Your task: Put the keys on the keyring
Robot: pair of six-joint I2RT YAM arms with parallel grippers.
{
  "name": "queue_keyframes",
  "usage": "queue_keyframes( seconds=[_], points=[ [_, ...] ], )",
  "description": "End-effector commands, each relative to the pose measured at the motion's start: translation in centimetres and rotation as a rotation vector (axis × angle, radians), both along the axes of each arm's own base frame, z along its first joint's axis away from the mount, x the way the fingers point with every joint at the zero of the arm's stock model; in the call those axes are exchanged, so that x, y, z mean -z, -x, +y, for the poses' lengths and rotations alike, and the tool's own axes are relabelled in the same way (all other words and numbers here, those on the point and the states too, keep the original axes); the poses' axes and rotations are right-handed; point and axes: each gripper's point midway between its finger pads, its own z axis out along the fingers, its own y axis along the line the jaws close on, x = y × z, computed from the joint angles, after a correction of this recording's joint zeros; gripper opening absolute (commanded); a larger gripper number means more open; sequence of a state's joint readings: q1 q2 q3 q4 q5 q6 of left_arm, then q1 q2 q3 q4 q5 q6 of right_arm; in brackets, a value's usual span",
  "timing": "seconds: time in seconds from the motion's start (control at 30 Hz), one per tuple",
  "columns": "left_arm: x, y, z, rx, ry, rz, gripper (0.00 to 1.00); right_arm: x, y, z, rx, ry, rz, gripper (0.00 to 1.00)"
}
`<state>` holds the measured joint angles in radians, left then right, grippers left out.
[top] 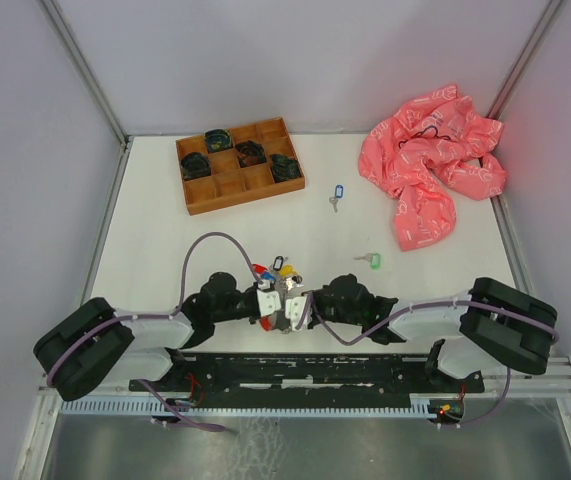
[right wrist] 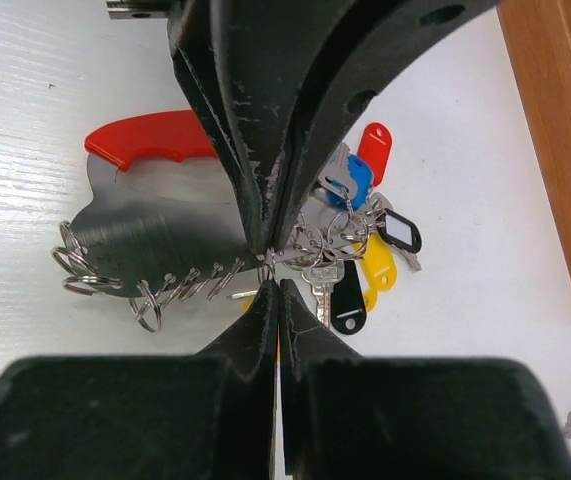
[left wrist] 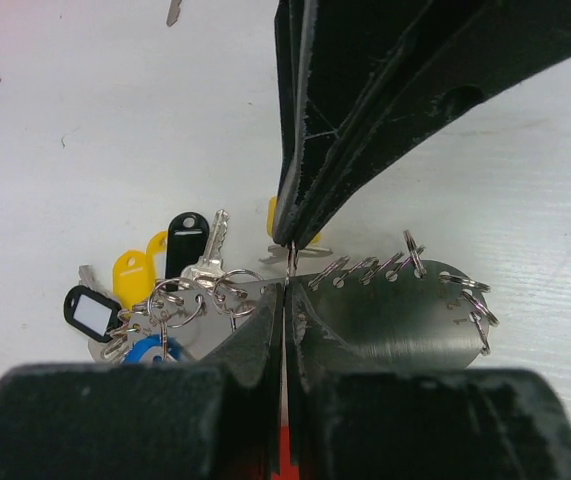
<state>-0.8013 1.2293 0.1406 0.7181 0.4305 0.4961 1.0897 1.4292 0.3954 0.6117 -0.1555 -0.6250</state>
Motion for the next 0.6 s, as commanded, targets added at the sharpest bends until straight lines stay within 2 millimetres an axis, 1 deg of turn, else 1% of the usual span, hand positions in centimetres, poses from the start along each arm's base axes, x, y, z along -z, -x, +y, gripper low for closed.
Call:
queue_keyframes(
  seconds=[0.0,0.1,0.2,0.33,0.43,0.57],
  points=[
    [-3.6,-1.6,-1.9,-0.036,0.103,0.034,0.03,-3.9,0.2,2.1,-0.049,-0.079,-0.096,0.01],
    [-3.7,-2.0,-1.8,-0.061,0.119,0.092,0.03,-3.6,0.1,1.4,-0.038,-0.059,-0.109,0.01],
    [-4.3,-2.3,-1.7,-0.065,0.156,0.128,0.03,-2.8,-0.1,0.8,-0.027,-0.021,-0.121,0.01],
    [-5.0,-1.9,-1.5,-0.054,0.204,0.13,0.03,-2.2,-0.6,0.1,0.012,-0.008,-0.139,0.01],
    [-5.1,-1.7,-1.2,-0.052,0.214,0.127,0.03,-2.4,-1.2,-0.3,0.064,-0.04,-0.147,0.01],
    [-5.5,-1.5,-1.0,-0.052,0.236,0.111,0.03,-2.0,-1.6,-0.8,0.109,-0.041,-0.136,0.01]
  ],
)
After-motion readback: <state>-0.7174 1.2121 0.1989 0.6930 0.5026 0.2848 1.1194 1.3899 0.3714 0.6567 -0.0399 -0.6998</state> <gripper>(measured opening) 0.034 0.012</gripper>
